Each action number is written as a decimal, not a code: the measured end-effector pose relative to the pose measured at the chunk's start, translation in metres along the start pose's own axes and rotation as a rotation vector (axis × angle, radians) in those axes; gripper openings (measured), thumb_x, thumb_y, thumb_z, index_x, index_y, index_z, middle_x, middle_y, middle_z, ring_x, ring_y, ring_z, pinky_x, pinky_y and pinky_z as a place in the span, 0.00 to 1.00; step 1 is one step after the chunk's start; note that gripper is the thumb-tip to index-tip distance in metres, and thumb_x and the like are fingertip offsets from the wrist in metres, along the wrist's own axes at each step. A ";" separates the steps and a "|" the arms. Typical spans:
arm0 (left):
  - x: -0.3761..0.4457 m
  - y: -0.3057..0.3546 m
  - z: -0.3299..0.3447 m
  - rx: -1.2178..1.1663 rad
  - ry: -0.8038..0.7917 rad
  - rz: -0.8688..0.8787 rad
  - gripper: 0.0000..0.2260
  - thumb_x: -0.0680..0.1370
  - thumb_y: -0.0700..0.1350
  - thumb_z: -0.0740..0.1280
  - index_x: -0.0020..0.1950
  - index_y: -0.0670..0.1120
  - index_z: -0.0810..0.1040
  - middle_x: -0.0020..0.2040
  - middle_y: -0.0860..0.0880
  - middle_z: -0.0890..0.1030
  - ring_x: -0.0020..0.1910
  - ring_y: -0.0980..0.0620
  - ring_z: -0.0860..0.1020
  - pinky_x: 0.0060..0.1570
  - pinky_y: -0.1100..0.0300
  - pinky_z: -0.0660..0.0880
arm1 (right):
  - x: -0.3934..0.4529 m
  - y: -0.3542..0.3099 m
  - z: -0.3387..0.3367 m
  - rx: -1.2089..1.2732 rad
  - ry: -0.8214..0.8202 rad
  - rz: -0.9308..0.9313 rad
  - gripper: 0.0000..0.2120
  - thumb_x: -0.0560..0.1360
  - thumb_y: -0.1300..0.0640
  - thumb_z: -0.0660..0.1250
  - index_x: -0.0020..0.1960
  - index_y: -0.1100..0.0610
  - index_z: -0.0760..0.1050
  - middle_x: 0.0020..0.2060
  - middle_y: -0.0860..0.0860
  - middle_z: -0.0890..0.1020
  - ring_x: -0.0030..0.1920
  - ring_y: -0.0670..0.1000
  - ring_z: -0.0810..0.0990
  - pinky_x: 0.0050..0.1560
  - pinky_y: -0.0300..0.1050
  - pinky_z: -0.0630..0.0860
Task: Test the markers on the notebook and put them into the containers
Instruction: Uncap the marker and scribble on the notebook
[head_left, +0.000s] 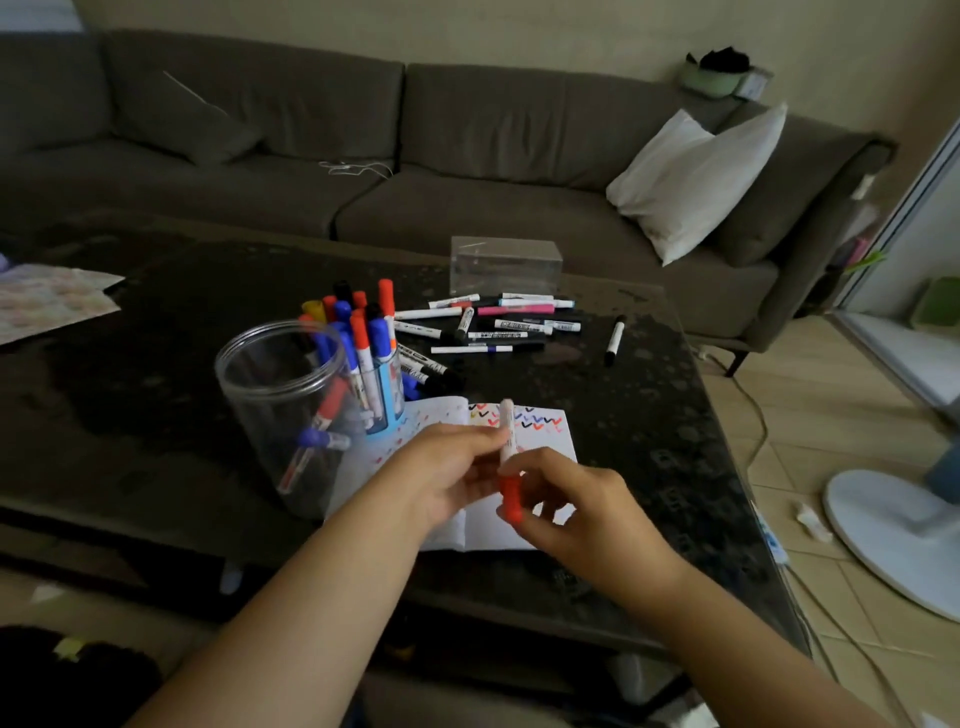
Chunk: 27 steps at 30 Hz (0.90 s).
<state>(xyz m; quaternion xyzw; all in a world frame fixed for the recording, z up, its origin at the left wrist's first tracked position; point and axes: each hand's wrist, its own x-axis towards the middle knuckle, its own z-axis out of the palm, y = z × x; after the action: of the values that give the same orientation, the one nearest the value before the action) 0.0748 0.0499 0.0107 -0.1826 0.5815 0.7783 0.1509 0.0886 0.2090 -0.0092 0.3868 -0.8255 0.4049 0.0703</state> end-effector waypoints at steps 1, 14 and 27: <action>-0.004 -0.001 0.000 -0.005 0.003 0.006 0.06 0.76 0.40 0.67 0.49 0.39 0.80 0.36 0.44 0.82 0.35 0.51 0.80 0.35 0.59 0.76 | -0.003 -0.005 -0.002 0.025 -0.046 0.027 0.17 0.71 0.56 0.73 0.57 0.44 0.73 0.43 0.37 0.79 0.43 0.39 0.79 0.44 0.34 0.77; -0.048 -0.005 0.008 0.008 -0.128 0.181 0.06 0.77 0.37 0.64 0.47 0.43 0.80 0.41 0.44 0.82 0.40 0.50 0.79 0.44 0.58 0.77 | -0.028 -0.036 -0.003 -0.191 -0.013 -0.218 0.19 0.72 0.45 0.67 0.58 0.56 0.76 0.39 0.48 0.81 0.40 0.44 0.77 0.42 0.33 0.75; -0.055 -0.014 0.006 0.030 -0.170 0.192 0.07 0.77 0.37 0.63 0.51 0.42 0.80 0.38 0.46 0.84 0.37 0.54 0.81 0.40 0.60 0.77 | -0.035 -0.029 0.002 -0.283 0.036 -0.293 0.11 0.76 0.50 0.64 0.56 0.55 0.74 0.38 0.50 0.82 0.36 0.46 0.78 0.38 0.35 0.74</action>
<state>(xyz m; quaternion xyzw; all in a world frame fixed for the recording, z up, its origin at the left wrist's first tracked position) 0.1290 0.0581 0.0251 -0.0570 0.5929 0.7931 0.1271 0.1331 0.2168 -0.0076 0.4819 -0.8077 0.2769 0.1968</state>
